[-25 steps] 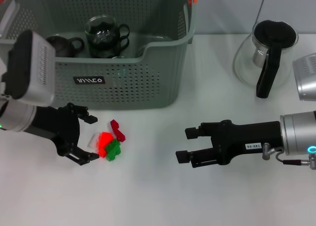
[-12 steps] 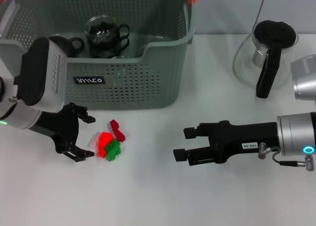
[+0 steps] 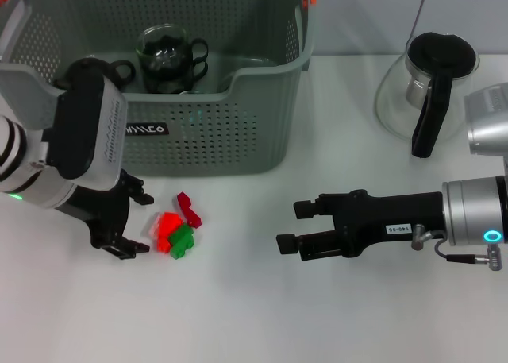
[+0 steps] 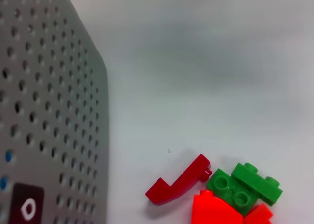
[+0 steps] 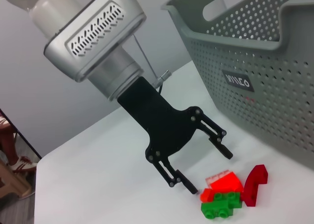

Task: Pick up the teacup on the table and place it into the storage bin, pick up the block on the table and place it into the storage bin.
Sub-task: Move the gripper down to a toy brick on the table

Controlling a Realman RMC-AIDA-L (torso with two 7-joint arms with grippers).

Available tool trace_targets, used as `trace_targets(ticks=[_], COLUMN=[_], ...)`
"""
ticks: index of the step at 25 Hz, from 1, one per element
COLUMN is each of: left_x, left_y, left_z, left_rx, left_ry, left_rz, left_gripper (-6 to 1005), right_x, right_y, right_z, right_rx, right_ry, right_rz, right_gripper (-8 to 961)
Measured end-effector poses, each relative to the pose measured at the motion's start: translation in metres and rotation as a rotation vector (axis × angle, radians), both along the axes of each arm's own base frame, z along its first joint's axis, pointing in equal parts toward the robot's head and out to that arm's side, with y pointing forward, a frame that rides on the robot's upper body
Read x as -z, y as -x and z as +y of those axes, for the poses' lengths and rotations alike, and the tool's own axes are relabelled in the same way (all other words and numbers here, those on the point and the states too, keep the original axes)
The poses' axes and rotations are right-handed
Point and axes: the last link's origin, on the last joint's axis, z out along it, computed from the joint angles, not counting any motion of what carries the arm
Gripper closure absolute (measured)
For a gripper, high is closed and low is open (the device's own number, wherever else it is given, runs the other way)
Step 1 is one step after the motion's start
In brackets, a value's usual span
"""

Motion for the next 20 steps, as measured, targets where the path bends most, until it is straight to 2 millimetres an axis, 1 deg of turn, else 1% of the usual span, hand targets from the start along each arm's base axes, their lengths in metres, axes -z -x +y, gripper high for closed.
trace_targets(ticks=[20], left_x=[0.01], left_y=[-0.019], left_z=[0.011], left_rx=[0.086], left_ry=[0.063], left_rz=[0.088], left_gripper=[238], right_x=[0.0], right_y=[0.001], right_z=[0.001], right_rx=[0.009], right_ry=[0.004], right_rz=[0.002], right_gripper=[69])
